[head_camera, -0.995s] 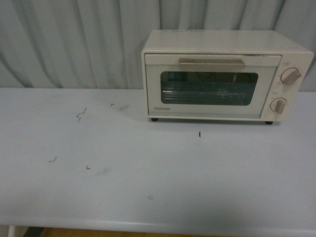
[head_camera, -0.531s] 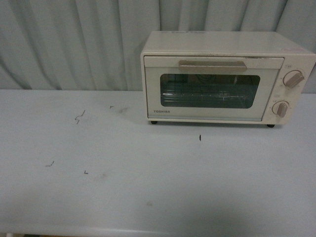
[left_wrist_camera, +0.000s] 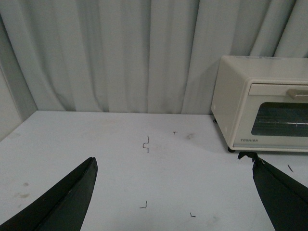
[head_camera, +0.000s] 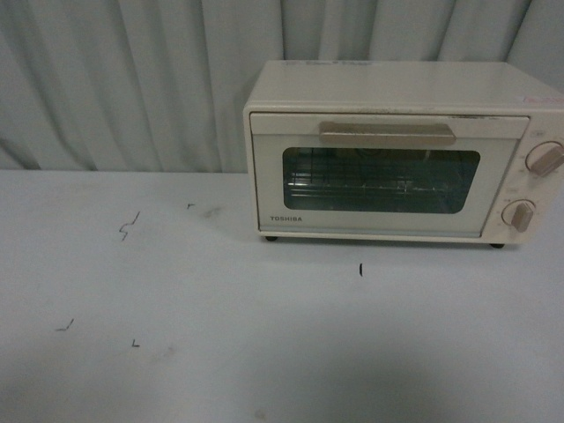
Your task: Open oven
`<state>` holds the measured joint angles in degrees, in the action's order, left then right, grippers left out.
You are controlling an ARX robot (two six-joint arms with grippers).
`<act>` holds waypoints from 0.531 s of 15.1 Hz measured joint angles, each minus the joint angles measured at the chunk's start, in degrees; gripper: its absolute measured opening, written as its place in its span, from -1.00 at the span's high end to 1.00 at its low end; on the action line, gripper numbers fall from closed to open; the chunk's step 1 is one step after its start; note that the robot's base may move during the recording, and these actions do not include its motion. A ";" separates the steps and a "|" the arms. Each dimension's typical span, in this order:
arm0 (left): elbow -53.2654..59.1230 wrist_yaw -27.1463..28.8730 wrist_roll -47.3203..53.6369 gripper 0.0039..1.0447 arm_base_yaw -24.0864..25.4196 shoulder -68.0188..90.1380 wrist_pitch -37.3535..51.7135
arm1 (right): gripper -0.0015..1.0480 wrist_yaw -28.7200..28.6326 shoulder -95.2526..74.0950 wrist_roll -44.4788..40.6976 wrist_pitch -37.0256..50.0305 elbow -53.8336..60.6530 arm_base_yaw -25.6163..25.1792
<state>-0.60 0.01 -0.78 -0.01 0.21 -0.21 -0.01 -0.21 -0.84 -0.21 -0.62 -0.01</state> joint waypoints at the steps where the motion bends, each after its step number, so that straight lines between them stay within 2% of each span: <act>1: 0.00 0.00 0.00 -0.88 0.00 0.00 -0.04 | -0.87 0.02 0.00 0.00 -0.09 0.00 0.00; 8: 0.00 0.00 0.00 -0.88 0.00 0.00 -0.04 | -0.87 0.02 -0.02 0.00 0.02 0.00 0.00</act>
<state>-0.60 0.01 -0.78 -0.01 0.21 -0.25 0.01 -0.23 -0.84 -0.19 -0.62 -0.01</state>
